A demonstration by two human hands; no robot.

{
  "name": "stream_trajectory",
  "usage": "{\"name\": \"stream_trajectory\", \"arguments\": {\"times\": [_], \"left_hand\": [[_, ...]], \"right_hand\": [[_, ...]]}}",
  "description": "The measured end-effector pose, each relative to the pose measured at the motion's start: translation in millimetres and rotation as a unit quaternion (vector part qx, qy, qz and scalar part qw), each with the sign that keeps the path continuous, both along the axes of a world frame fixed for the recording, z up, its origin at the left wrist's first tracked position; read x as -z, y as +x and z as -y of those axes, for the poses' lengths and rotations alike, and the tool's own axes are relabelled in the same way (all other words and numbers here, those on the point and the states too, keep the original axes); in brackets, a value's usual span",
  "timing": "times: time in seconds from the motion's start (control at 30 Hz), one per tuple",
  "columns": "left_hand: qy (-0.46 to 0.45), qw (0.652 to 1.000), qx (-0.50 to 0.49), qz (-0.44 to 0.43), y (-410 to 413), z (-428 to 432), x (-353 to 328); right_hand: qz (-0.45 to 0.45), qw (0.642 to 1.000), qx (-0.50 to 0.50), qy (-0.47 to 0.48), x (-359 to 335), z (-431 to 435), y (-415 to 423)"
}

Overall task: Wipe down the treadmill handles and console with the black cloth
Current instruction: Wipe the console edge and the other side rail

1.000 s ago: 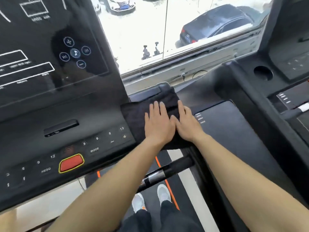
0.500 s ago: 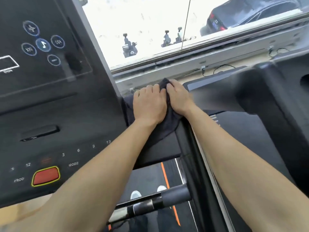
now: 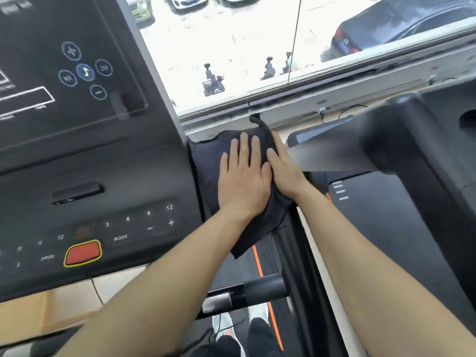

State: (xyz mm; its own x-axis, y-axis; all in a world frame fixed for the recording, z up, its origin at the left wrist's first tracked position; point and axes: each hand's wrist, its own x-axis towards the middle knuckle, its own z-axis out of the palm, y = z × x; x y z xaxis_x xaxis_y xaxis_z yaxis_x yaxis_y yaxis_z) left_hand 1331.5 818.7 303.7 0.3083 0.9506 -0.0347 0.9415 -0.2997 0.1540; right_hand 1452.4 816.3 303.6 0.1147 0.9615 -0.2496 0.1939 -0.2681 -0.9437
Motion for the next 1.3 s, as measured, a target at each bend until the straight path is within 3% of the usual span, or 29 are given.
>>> {"name": "stream_trajectory", "arguments": {"times": [0.27, 0.43, 0.53, 0.6, 0.67, 0.77, 0.8, 0.87, 1.03, 1.13, 1.2, 1.3], "left_hand": [[-0.023, 0.998, 0.045, 0.022, 9.9, 124.7, 8.4], [-0.091, 0.992, 0.029, 0.085, 14.4, 185.0, -12.9], [-0.238, 0.957, -0.067, 0.149, 11.1, 207.0, -34.9], [-0.266, 0.945, -0.118, 0.148, 10.0, 195.7, -34.2], [-0.297, 0.936, -0.138, 0.132, 5.3, 172.2, -33.1], [-0.427, 0.884, -0.139, 0.130, -4.0, 144.1, -33.0], [-0.434, 0.881, -0.137, 0.130, -4.1, 142.2, -31.6], [-0.393, 0.908, -0.102, 0.101, 2.0, 151.6, -36.0], [-0.266, 0.954, -0.103, 0.094, 16.9, 182.0, -46.1], [-0.326, 0.929, -0.099, 0.143, 13.2, 161.1, -47.4], [-0.370, 0.917, -0.082, 0.127, 7.4, 147.0, -44.7], [-0.328, 0.942, -0.027, 0.067, 2.4, 157.7, -38.1]], "right_hand": [[-0.163, 0.979, 0.068, -0.105, 17.2, 127.2, 5.6], [-0.153, 0.977, 0.064, -0.132, 7.0, 161.9, 0.8], [-0.197, 0.971, 0.055, -0.125, 0.0, 177.2, 0.6], [-0.217, 0.967, 0.057, -0.123, -4.9, 185.0, -0.8], [-0.188, 0.975, 0.037, -0.111, -8.0, 191.5, -5.9], [-0.156, 0.984, 0.027, -0.086, -12.8, 195.8, -17.4], [-0.160, 0.983, 0.030, -0.085, -15.0, 194.5, -17.7], [-0.147, 0.984, 0.041, -0.092, -10.8, 188.0, -14.6], [-0.259, 0.943, 0.082, -0.193, 8.6, 170.5, 1.0], [-0.181, 0.960, 0.114, -0.181, 2.9, 181.9, -3.6], [-0.061, 0.981, 0.071, -0.171, 0.1, 199.6, -7.8], [0.042, 0.988, 0.042, -0.145, -3.1, 223.2, -16.2]]}}
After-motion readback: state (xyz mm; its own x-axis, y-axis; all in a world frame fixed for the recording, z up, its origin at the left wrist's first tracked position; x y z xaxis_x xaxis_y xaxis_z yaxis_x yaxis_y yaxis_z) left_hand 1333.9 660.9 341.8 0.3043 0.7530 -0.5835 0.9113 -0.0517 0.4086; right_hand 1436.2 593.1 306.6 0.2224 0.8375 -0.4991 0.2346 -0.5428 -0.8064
